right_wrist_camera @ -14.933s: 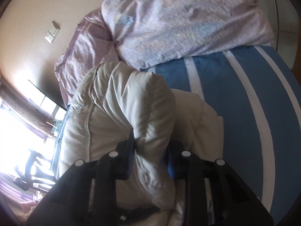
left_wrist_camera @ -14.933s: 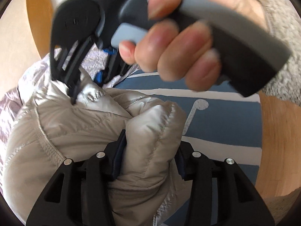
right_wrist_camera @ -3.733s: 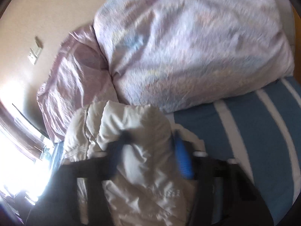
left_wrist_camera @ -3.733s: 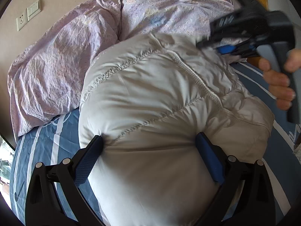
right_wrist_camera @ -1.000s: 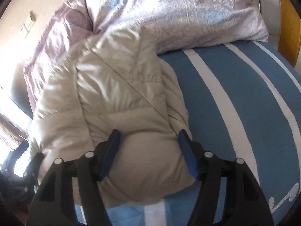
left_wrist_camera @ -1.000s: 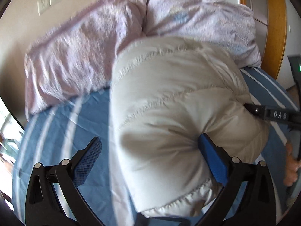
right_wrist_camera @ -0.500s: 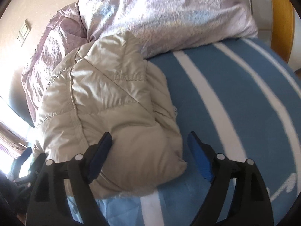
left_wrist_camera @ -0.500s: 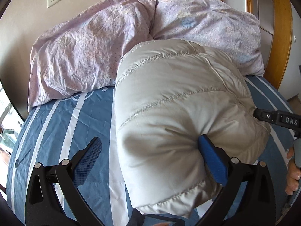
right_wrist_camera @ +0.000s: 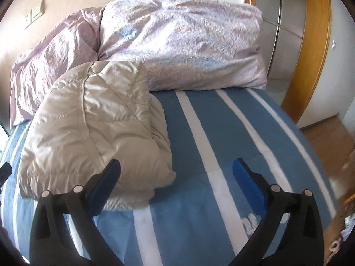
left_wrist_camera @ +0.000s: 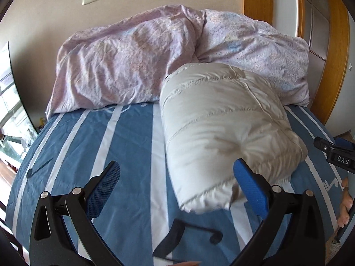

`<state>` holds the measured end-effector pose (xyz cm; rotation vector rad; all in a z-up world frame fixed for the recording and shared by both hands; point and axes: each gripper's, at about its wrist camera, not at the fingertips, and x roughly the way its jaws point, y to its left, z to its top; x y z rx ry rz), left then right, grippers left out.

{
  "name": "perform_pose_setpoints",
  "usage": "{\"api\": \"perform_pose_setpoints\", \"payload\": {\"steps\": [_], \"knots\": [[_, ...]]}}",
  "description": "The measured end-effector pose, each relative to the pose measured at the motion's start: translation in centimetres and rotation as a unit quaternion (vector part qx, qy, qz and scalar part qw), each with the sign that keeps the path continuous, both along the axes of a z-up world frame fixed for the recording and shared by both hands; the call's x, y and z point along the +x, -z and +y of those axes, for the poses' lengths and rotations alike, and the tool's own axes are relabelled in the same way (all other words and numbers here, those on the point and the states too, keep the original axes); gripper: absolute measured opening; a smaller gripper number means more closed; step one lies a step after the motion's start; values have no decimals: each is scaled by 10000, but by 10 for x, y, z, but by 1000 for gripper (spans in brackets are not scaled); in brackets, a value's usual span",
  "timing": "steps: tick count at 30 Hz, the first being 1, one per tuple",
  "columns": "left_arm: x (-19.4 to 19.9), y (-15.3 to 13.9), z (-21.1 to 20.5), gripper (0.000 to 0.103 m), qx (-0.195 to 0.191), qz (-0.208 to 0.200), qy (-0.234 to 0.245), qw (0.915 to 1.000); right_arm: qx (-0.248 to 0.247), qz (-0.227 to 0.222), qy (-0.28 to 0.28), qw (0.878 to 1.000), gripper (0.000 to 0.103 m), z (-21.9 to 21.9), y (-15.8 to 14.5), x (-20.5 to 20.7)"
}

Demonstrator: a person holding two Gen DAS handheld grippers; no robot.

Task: Fold large clothes

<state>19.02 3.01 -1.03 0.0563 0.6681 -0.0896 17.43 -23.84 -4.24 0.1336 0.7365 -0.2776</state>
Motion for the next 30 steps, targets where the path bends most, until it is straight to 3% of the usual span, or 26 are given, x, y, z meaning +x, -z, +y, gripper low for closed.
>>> {"api": "perform_pose_setpoints", "payload": {"steps": [13, 19, 30], "knots": [[-46, 2, 10, 102, -217, 396, -229, 9987, 332, -263, -564, 9975, 101, 36, -20, -58], [-57, 0, 3, 102, -234, 552, -184, 9980, 503, -132, -650, 9965, 101, 43, -23, -70], [-72, -1, -10, 102, -359, 925, 74, 9950, 304, 1, -749, 9967, 101, 58, -26, -90]]}}
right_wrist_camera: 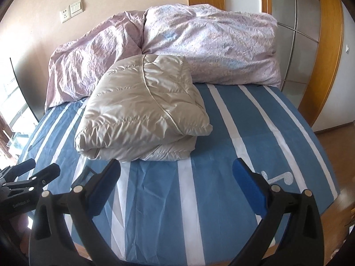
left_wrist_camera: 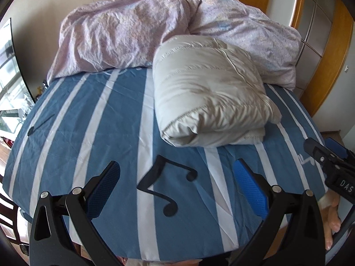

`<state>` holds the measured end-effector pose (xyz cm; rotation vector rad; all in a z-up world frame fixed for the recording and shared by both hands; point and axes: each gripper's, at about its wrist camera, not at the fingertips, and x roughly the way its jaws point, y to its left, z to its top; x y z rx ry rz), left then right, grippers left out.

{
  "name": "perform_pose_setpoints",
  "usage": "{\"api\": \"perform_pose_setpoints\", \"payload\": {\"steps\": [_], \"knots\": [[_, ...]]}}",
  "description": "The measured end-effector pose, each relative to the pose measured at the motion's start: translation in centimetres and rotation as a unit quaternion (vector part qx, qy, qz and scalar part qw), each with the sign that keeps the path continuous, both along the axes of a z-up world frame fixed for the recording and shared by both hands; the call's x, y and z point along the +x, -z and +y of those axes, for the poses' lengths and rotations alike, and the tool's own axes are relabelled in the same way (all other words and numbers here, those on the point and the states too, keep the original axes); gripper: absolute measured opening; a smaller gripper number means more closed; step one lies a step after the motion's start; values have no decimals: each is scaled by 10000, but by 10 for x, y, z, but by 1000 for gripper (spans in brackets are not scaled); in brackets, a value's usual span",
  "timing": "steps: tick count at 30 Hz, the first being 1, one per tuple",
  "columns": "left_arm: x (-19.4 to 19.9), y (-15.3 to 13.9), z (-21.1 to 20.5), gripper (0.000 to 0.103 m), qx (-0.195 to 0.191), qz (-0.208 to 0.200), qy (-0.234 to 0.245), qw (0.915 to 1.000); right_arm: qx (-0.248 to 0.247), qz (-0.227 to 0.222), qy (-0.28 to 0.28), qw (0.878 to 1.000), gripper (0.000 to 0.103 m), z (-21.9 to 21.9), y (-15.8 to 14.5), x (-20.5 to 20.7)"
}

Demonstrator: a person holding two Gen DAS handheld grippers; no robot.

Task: Fold large clothes

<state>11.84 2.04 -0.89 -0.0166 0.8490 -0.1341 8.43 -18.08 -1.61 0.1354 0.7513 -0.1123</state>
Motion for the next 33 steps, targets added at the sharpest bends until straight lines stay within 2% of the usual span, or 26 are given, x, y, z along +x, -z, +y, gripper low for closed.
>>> {"api": "perform_pose_setpoints", "payload": {"steps": [33], "knots": [[-22, 9, -2, 102, -160, 252, 47, 9995, -151, 238, -152, 9995, 101, 2, 11, -24]]}}
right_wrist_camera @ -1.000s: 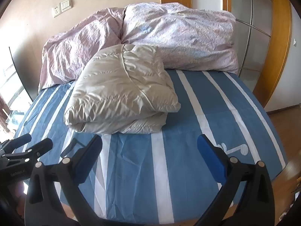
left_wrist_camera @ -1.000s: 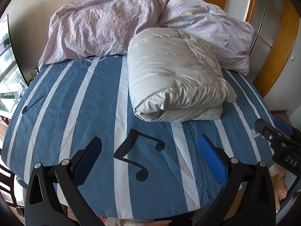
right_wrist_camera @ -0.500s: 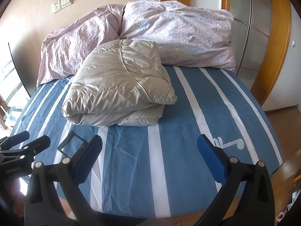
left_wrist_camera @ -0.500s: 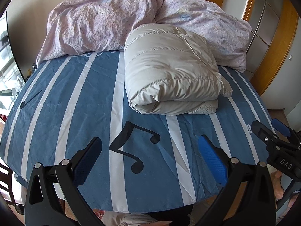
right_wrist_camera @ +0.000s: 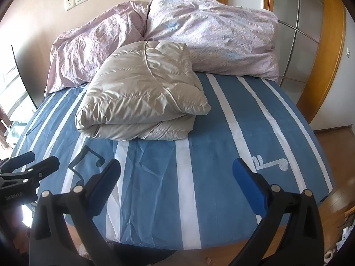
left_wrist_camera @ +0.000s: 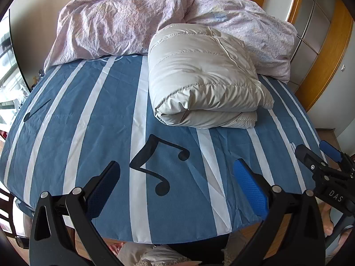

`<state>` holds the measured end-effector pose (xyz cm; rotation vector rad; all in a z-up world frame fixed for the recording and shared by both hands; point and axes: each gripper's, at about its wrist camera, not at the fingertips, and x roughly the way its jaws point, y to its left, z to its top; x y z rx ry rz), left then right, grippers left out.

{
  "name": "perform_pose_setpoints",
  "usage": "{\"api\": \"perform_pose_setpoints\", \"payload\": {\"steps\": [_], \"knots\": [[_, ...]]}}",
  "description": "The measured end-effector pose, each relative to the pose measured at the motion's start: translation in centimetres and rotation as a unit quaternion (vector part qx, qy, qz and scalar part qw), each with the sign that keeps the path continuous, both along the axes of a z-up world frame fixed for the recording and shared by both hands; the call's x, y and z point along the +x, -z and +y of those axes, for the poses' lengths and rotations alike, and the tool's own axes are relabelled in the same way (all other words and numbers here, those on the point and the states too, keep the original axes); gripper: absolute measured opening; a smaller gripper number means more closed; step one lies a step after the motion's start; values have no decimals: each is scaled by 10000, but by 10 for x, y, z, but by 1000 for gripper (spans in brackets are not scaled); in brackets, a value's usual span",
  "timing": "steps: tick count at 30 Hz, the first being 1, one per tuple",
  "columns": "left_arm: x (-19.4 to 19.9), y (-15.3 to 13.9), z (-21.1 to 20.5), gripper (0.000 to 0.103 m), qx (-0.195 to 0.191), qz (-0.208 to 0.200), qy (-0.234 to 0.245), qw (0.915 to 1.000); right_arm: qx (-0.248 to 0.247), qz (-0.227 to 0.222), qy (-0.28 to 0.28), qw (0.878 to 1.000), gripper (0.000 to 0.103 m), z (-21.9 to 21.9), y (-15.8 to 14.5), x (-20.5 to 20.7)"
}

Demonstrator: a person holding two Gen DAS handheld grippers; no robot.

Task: Fold large clothes

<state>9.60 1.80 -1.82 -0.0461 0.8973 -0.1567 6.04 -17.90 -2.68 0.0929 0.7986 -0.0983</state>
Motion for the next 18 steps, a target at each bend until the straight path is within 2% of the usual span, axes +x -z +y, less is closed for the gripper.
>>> {"api": "perform_pose_setpoints", "payload": {"steps": [18], "knots": [[-2, 1, -1, 102, -37, 23, 18, 10000, -8, 43, -120, 9999, 101, 6, 0, -5]]}}
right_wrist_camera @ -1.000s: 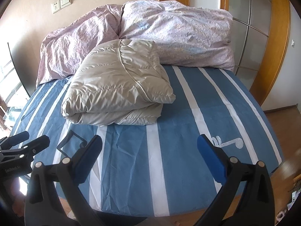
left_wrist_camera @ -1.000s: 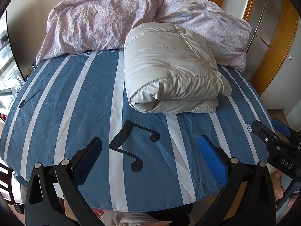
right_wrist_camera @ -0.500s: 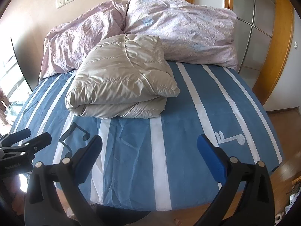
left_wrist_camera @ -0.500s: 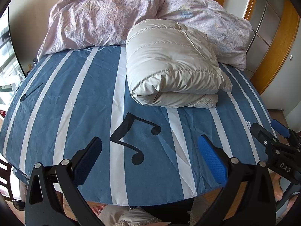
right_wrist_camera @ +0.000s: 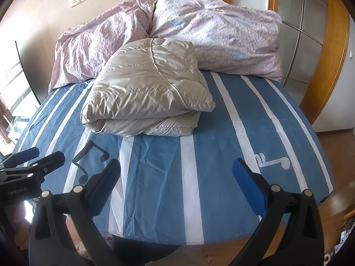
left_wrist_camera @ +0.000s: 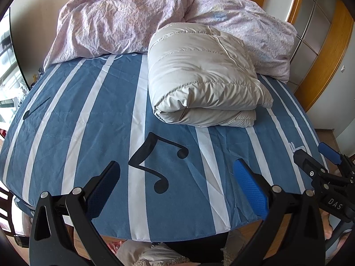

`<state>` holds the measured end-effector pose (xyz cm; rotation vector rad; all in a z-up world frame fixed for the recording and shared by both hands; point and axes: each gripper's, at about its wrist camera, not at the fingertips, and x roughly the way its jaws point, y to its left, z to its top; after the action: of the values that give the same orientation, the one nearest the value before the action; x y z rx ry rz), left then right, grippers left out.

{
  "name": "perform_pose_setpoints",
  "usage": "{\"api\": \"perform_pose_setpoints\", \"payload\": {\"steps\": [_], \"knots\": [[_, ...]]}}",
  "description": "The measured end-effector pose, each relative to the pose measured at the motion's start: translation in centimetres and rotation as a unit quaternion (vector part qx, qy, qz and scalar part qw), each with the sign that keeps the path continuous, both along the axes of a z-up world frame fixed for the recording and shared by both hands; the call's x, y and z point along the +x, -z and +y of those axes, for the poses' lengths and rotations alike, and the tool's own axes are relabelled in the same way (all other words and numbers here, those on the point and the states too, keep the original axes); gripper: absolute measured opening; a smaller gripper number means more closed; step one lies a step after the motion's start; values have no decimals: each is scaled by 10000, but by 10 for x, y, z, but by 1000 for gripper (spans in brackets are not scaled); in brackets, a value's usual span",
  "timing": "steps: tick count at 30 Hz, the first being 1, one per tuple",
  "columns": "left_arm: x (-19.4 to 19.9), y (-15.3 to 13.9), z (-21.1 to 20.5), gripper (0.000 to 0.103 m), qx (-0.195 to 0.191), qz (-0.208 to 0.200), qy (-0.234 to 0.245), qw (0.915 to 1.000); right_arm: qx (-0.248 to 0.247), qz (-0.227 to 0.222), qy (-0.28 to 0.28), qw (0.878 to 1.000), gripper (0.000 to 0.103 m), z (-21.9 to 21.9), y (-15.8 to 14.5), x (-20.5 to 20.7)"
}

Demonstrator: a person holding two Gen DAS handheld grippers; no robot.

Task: Fold large clothes

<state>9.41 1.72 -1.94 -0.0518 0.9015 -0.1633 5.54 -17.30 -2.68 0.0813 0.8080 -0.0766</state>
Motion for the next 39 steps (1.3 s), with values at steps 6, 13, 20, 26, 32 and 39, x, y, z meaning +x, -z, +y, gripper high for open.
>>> {"api": "perform_pose_setpoints", "payload": {"steps": [6, 13, 20, 26, 32, 39], "knots": [[0, -1, -2, 102, -63, 62, 52, 9999, 32, 16, -1, 10000, 101, 1, -1, 0], [-1, -4, -2, 102, -61, 21, 66, 10000, 5, 8, -22, 10000, 101, 2, -3, -2], [-2, -5, -2, 102, -61, 13, 50, 10000, -35, -15, -36, 10000, 101, 3, -6, -2], [-2, -5, -1, 102, -52, 6, 64, 10000, -33, -12, -45, 10000, 101, 1, -7, -3], [-2, -5, -1, 102, -41, 6, 69, 10000, -18, -9, -40, 10000, 101, 1, -7, -2], [-2, -6, -3, 102, -27, 2, 87, 10000, -11, 7, -36, 10000, 101, 0, -6, -1]]}}
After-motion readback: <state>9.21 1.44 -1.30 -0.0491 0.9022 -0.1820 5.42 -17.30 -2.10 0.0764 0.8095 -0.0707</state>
